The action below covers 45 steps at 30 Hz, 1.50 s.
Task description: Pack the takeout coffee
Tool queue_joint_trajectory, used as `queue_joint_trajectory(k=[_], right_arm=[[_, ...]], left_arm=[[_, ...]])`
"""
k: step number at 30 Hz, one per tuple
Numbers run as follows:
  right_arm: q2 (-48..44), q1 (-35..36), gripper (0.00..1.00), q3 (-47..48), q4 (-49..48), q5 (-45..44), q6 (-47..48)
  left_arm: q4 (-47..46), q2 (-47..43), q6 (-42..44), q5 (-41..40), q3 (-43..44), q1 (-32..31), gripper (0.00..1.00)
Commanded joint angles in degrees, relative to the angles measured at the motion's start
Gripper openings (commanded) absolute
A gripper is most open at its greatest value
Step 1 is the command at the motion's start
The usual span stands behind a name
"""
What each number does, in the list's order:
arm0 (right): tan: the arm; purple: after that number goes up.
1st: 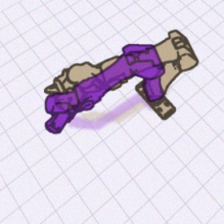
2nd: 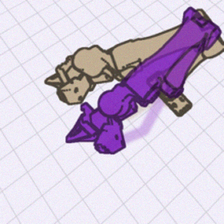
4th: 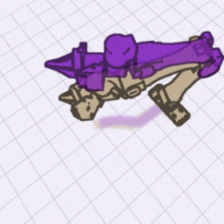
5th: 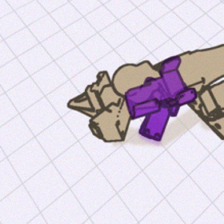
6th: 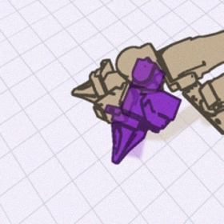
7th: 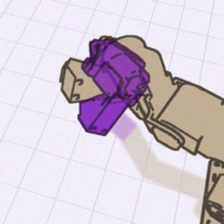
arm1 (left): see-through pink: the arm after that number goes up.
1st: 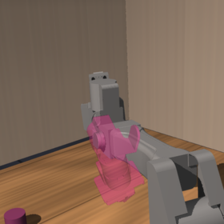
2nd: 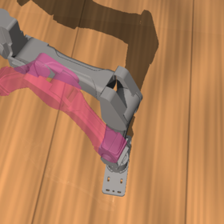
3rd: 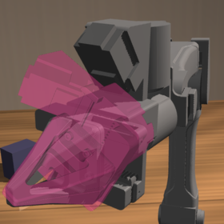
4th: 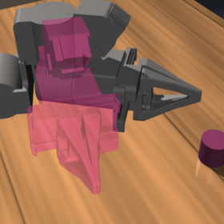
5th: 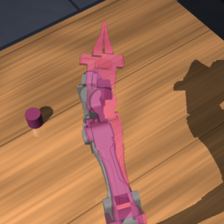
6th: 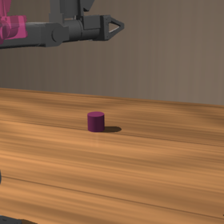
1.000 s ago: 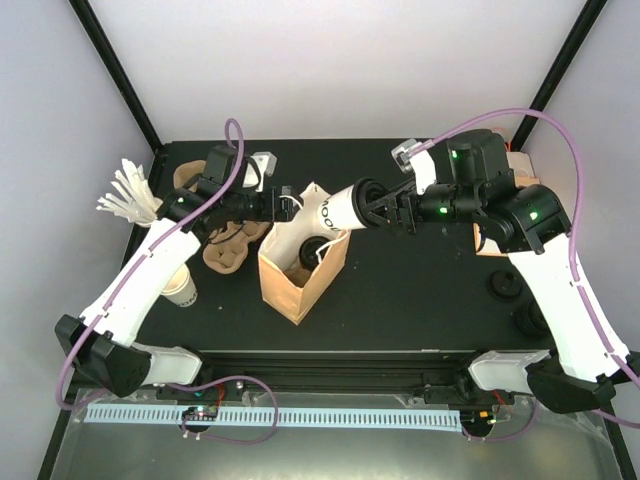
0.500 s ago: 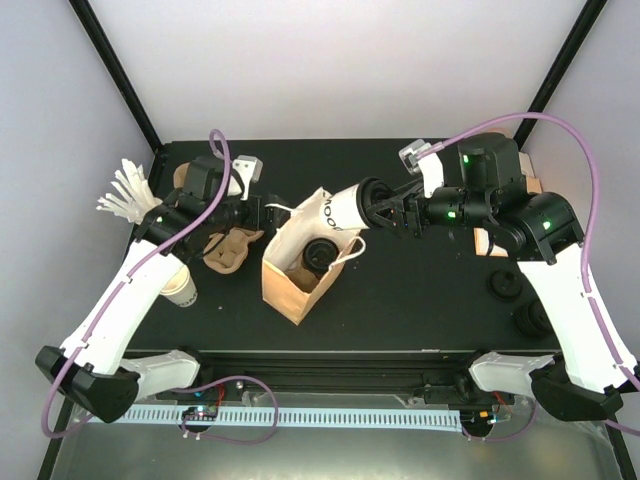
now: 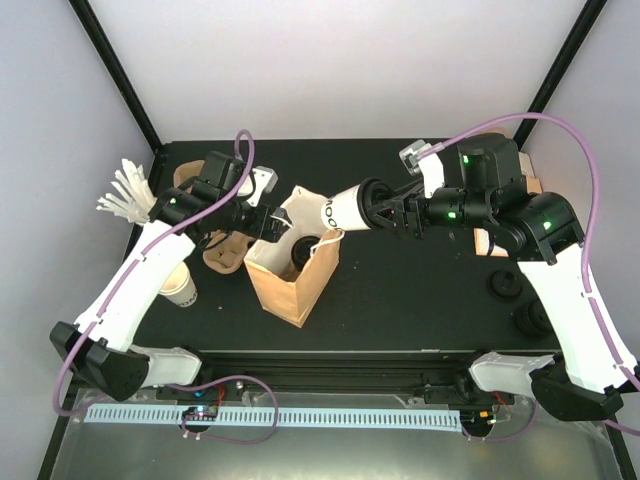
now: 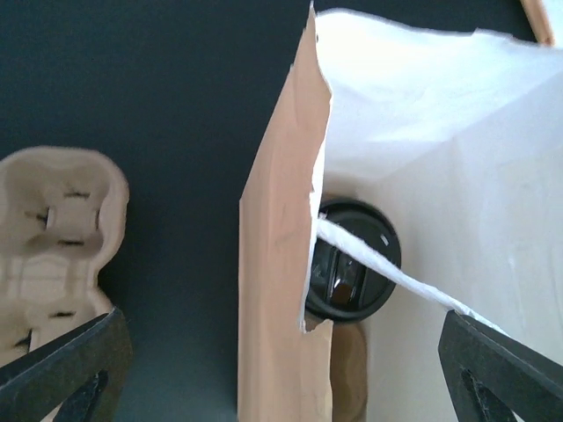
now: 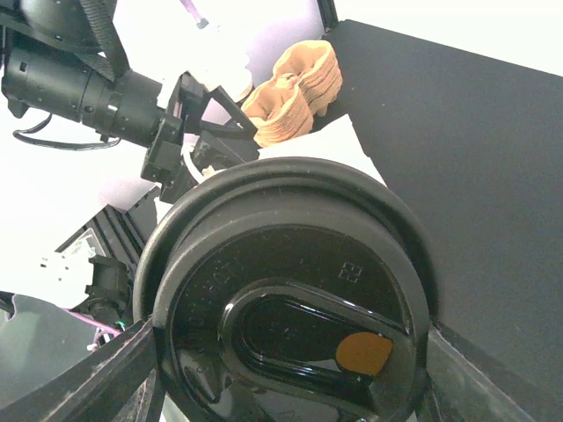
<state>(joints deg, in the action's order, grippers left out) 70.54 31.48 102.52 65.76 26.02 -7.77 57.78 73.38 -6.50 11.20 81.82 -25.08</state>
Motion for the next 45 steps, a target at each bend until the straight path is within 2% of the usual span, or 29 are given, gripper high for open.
queue_joint_trajectory(k=[1, 5, 10, 16, 21, 27, 30, 34, 40, 45], right_arm=[[0.02, 0.33, 0.21, 1.98, -0.33, 0.17, -0.12], [-0.09, 0.33, 0.21, 2.00, -0.27, 0.13, 0.02], [-0.18, 0.33, 0.22, 1.32, -0.79, 0.17, 0.37], [0.65, 0.40, 0.22, 3.12, -0.08, 0.35, 0.50], [0.20, 0.33, 0.22, 2.65, -0.23, 0.39, 0.31], [0.61, 0.33, 0.22, 2.91, 0.08, 0.68, 0.65], [0.57, 0.35, 0.22, 3.04, 0.12, 0.79, 0.65], [0.57, 0.33, 0.22, 3.33, 0.53, -0.30, 0.23], [0.03, 0.26, 0.22, 6.34, 3.60, -7.03, -2.86], [-1.31, 0.24, 0.22, 7.83, 6.03, -12.86, -4.98]], left_arm=[[8.24, 1.41, 0.79, -3.52, 2.62, 0.19, 0.99], [13.09, 1.99, 1.71, -0.20, 4.01, 0.05, 0.99], [14.52, 0.56, 2.54, -4.00, 2.77, -0.49, 0.99], [17.45, -0.61, 4.59, -1.07, 5.42, -0.74, 0.99], [19.10, -4.72, 4.21, -4.15, 7.38, -0.76, 0.99], [16.08, -10.51, 5.85, 5.44, 7.12, -0.74, 0.99], [14.52, -11.51, 6.22, 7.33, 7.58, -0.76, 0.99], [12.34, -8.91, 6.22, 9.53, 11.60, -0.75, 0.99], [15.13, 4.31, 5.32, 2.62, 26.81, -0.65, 0.99], [14.96, 12.05, 9.00, 2.20, 31.52, -0.50, 0.92]])
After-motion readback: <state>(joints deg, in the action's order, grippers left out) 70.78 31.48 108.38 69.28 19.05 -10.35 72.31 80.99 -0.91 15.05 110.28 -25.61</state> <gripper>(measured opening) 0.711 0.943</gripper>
